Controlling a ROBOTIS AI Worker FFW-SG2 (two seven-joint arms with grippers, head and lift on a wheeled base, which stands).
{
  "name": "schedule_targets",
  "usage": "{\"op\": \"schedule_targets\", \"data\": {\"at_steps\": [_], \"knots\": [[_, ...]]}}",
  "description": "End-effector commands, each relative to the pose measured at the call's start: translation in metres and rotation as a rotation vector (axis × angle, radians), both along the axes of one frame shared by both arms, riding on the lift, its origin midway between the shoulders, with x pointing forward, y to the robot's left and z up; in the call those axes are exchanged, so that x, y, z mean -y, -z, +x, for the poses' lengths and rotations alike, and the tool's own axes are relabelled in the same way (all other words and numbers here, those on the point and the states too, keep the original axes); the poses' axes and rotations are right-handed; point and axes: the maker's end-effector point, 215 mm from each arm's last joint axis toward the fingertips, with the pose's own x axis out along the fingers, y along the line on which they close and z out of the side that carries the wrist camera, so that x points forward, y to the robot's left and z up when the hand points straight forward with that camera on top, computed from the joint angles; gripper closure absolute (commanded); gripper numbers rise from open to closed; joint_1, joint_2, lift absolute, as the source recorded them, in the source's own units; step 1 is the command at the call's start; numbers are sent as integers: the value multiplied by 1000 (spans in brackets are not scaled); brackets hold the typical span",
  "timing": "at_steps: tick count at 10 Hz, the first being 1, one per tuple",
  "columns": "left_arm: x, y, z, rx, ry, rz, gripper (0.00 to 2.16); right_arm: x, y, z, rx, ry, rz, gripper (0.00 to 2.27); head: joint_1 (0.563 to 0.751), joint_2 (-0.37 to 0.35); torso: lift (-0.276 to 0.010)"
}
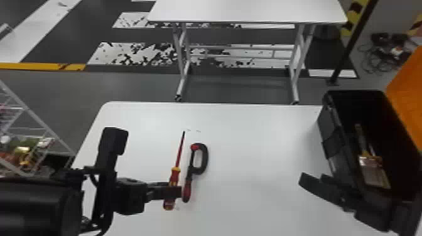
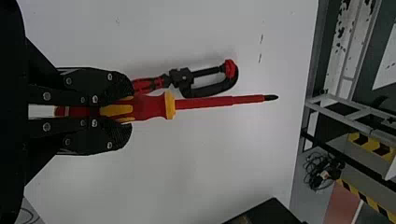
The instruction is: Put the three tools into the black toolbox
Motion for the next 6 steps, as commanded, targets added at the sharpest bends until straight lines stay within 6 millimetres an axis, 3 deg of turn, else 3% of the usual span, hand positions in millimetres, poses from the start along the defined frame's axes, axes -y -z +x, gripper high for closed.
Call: {"op": "schedule_targets", "data": {"at_steps": [1, 3, 6], "knots": [[28, -11, -21, -9, 38, -91, 2142, -10, 6, 3, -19, -25, -26, 80, 695, 39, -51], [70, -28, -45, -64, 110, -321, 2138, -13, 9, 3, -22, -24, -41, 80, 695, -28, -51], [99, -47, -68, -162, 148, -636, 2138, -20, 11, 6, -42, -43, -56, 80, 695, -113, -51]]}}
